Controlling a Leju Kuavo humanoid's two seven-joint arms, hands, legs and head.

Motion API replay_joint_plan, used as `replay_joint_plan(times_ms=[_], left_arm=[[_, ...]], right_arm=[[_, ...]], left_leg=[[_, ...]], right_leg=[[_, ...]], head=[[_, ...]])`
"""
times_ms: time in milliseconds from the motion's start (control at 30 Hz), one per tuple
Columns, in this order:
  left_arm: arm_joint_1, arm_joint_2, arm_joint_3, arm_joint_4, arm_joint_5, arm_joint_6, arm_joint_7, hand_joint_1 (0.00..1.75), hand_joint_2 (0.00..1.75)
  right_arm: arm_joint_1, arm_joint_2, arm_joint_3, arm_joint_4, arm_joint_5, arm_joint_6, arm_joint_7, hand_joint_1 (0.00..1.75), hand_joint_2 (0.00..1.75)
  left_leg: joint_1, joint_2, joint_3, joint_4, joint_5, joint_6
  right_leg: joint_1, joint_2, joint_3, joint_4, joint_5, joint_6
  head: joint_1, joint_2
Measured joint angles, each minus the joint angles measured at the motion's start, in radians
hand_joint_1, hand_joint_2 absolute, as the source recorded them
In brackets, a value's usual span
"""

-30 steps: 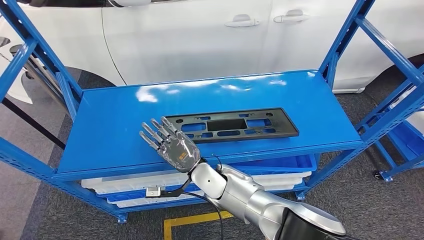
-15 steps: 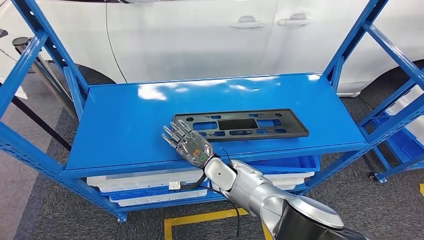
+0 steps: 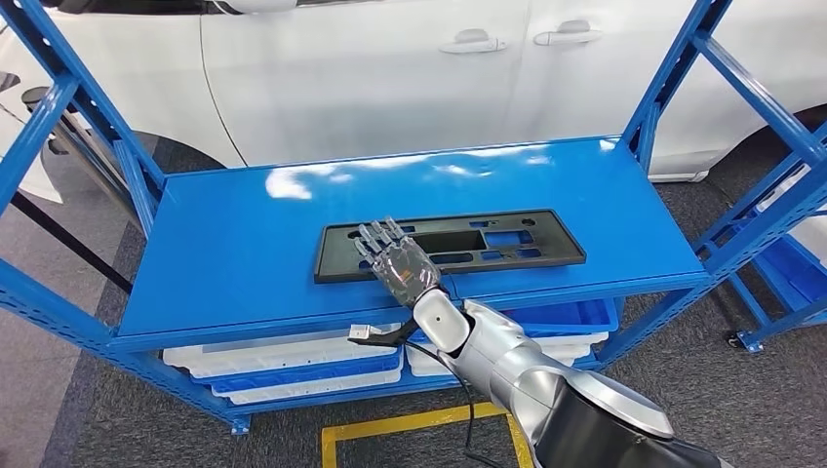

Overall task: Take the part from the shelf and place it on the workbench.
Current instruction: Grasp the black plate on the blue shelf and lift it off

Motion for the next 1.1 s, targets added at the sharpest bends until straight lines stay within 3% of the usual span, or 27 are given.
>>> replay_joint_plan(times_ms=[33,67,133,167,200,300,367,467,500,533,567,667,733,867,900,1000,1033,1100], left_arm=[[0.001,0.001,0.000,0.000,0.000,0.000,0.000,0.00,0.00],[0.001,0.002,0.000,0.000,0.000,0.000,0.000,0.00,0.00],[0.000,0.004,0.000,0.000,0.000,0.000,0.000,0.00,0.00],[-0.001,0.005,0.000,0.000,0.000,0.000,0.000,0.00,0.00],[-0.002,0.006,0.000,0.000,0.000,0.000,-0.001,0.00,0.00],[-0.001,0.006,0.000,0.000,0.000,0.000,-0.002,0.00,0.00],[-0.001,0.007,0.000,0.000,0.000,0.000,-0.001,0.00,0.00],[-0.006,0.010,0.000,0.000,0.000,0.000,0.003,0.00,0.00],[-0.006,0.010,0.000,0.000,0.000,-0.001,0.004,0.00,0.00],[-0.006,0.011,0.000,0.000,0.000,-0.001,0.005,0.00,0.00],[-0.006,0.011,0.000,0.000,0.000,-0.001,0.005,0.00,0.00],[-0.010,0.010,0.000,0.000,0.000,-0.002,0.006,0.00,0.00],[-0.012,0.009,0.000,0.000,0.000,-0.002,0.007,0.00,0.00],[-0.014,0.010,0.000,0.000,0.000,-0.001,0.007,0.00,0.00],[-0.014,0.010,0.000,0.000,0.000,-0.001,0.007,0.00,0.00],[-0.013,0.010,0.000,0.000,0.000,-0.002,0.003,0.00,0.00],[-0.013,0.010,0.000,0.000,0.000,-0.004,-0.002,0.00,0.00],[-0.013,0.010,0.000,0.000,0.000,-0.009,-0.013,0.00,0.00]], right_arm=[[0.000,-0.002,-0.005,0.003,0.000,0.004,0.007,0.00,1.75],[-0.001,-0.005,-0.011,0.006,0.000,0.009,0.014,0.00,1.75],[-0.006,-0.010,-0.023,0.011,0.000,0.021,0.032,0.00,1.75],[-0.011,-0.013,-0.030,0.014,-0.001,0.030,0.045,0.03,1.75],[-0.017,-0.018,-0.039,0.016,-0.002,0.043,0.057,0.47,1.75],[-0.031,-0.039,-0.072,0.022,-0.015,0.088,0.075,1.75,1.75],[-0.036,-0.052,-0.093,0.025,-0.022,0.108,0.068,1.75,1.75],[-0.038,-0.066,-0.111,0.028,-0.024,0.122,0.061,1.75,1.75],[-0.038,-0.069,-0.115,0.029,-0.025,0.124,0.059,1.75,1.75],[-0.038,-0.072,-0.119,0.030,-0.025,0.126,0.058,1.75,1.75],[-0.038,-0.074,-0.122,0.031,-0.025,0.127,0.057,1.75,1.75],[-0.044,-0.076,-0.128,0.032,-0.024,0.128,0.054,1.75,1.75],[-0.047,-0.076,-0.133,0.032,-0.023,0.128,0.052,1.75,1.75],[-0.049,-0.076,-0.140,0.034,-0.019,0.126,0.051,1.75,1.75],[-0.050,-0.076,-0.142,0.035,-0.019,0.125,0.051,1.75,1.75],[-0.050,-0.077,-0.149,0.036,-0.019,0.124,0.050,1.75,1.75],[-0.050,-0.077,-0.150,0.037,-0.019,0.123,0.049,1.75,1.75],[-0.050,-0.077,-0.151,0.037,-0.019,0.121,0.046,1.75,1.75]], left_leg=[[0.002,0.000,-0.003,0.009,0.006,-0.004],[0.004,0.000,0.013,-0.022,0.031,-0.007],[0.008,0.002,0.081,-0.154,0.093,-0.009],[0.008,0.001,0.108,-0.210,0.111,-0.005],[0.008,0.000,0.124,-0.243,0.118,0.000],[0.004,-0.002,0.125,-0.256,0.119,0.023],[0.006,0.000,0.125,-0.260,0.124,0.035],[0.008,0.002,0.119,-0.261,0.128,0.043],[0.007,0.002,0.117,-0.261,0.129,0.044],[0.007,0.002,0.116,-0.261,0.130,0.045],[0.007,0.002,0.115,-0.261,0.131,0.045],[0.005,-0.001,0.115,-0.261,0.134,0.039],[0.004,-0.002,0.114,-0.261,0.136,0.029],[0.004,-0.001,0.107,-0.250,0.126,0.006],[0.004,-0.001,0.090,-0.213,0.103,0.004],[0.006,0.000,0.006,-0.029,0.013,-0.002],[0.006,0.000,-0.010,0.007,0.006,-0.004],[0.006,0.000,-0.018,0.024,0.013,-0.006]], right_leg=[[0.000,0.000,0.000,0.002,-0.001,0.001],[-0.001,0.001,-0.001,0.006,-0.002,0.003],[-0.002,0.003,-0.003,0.018,-0.010,0.012],[-0.001,0.003,-0.006,0.027,-0.014,0.018],[0.001,0.004,-0.010,0.033,-0.017,0.023],[0.001,0.006,-0.016,0.039,-0.017,0.039],[-0.003,0.008,-0.030,0.072,-0.041,0.050],[-0.007,0.009,-0.115,0.250,-0.133,0.064],[-0.009,0.009,-0.140,0.302,-0.150,0.066],[-0.010,0.009,-0.151,0.324,-0.149,0.066],[-0.010,0.009,-0.140,0.304,-0.130,0.064],[-0.004,0.008,-0.035,0.107,-0.043,0.045],[0.003,0.007,-0.002,0.038,-0.028,0.034],[-0.001,0.006,0.003,0.015,-0.014,0.016],[-0.004,0.005,0.005,0.008,-0.010,0.011],[-0.001,0.004,0.001,0.008,-0.008,0.004],[0.000,0.004,0.000,0.010,-0.008,0.004],[0.000,0.005,0.000,0.012,-0.009,0.004]], head=[[0.000,0.000],[0.000,0.000],[0.000,0.000],[0.000,0.000],[0.000,0.000],[0.000,0.000],[0.000,0.000],[0.000,0.000],[0.000,0.000],[0.000,0.000],[0.000,0.000],[0.000,0.000],[0.000,0.000],[0.000,0.000],[0.000,0.000],[0.000,0.000],[0.000,0.000],[0.000,0.000]])
